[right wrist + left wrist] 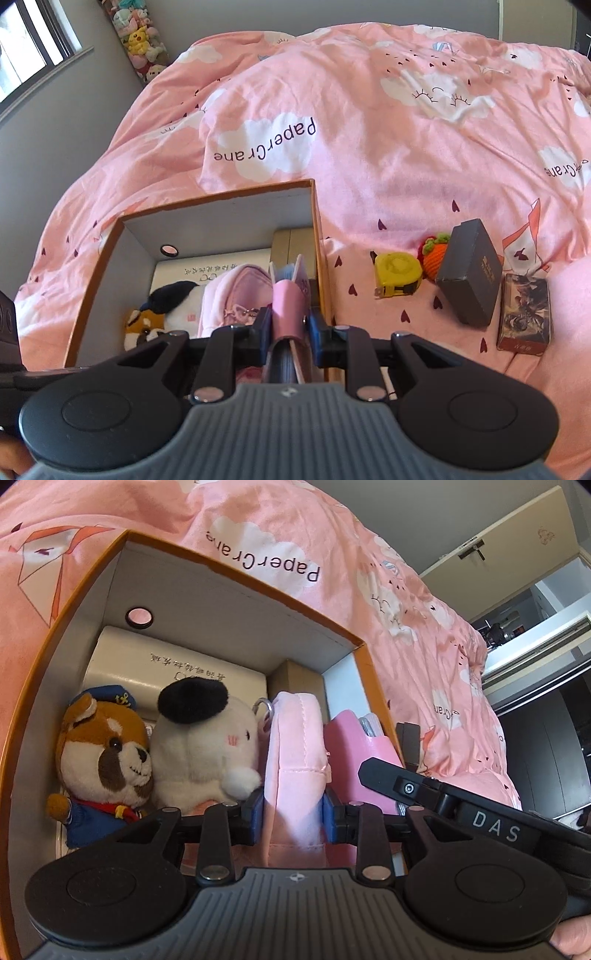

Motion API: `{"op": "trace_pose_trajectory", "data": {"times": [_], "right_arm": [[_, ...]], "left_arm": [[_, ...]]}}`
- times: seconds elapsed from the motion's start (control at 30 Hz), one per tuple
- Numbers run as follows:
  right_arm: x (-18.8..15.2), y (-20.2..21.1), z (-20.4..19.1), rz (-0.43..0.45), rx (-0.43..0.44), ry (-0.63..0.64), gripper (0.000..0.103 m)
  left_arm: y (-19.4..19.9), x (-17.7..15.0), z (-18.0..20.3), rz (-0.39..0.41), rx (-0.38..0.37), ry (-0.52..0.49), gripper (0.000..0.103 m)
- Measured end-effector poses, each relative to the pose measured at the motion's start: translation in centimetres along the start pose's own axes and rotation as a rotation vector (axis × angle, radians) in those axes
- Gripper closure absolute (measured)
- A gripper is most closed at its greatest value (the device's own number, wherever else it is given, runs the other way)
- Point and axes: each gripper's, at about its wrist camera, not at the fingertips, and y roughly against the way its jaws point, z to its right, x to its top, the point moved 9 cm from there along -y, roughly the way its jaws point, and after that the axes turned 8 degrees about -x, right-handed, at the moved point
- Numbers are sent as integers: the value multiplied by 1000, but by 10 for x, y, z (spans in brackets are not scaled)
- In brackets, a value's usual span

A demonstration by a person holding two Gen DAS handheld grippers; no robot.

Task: Organize objects
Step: 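Lower the pouch and wallet into the box beside the plushes and open both grippers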

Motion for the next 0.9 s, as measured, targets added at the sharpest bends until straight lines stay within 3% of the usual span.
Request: {"op": "trace_pose_trajectory", "data": {"times": [0.07,0.27,0.43,0.67,0.83,0.9], "right_arm": [[1,-3,0,11,-10,-6,80],[5,-7,-6,13,-16,9,80],[5,-9,-6,-7,-32,33,80],[1,-20,-12,-40,-13,59,79],[2,-13,-15,-16,-9,100,78],[2,-5,-14,-7,-13,117,72]], "left_arm": [[0,-1,-1,-5,2,1,67],[8,-5,8,-8,11,-60,44],[16,-10,11,-3,26,-86,38],[28,-16,18,-6,41,-138,43],[34,-26,22,-40,56,-199,50],[35,-30,24,-51,64,-222,60]]}}
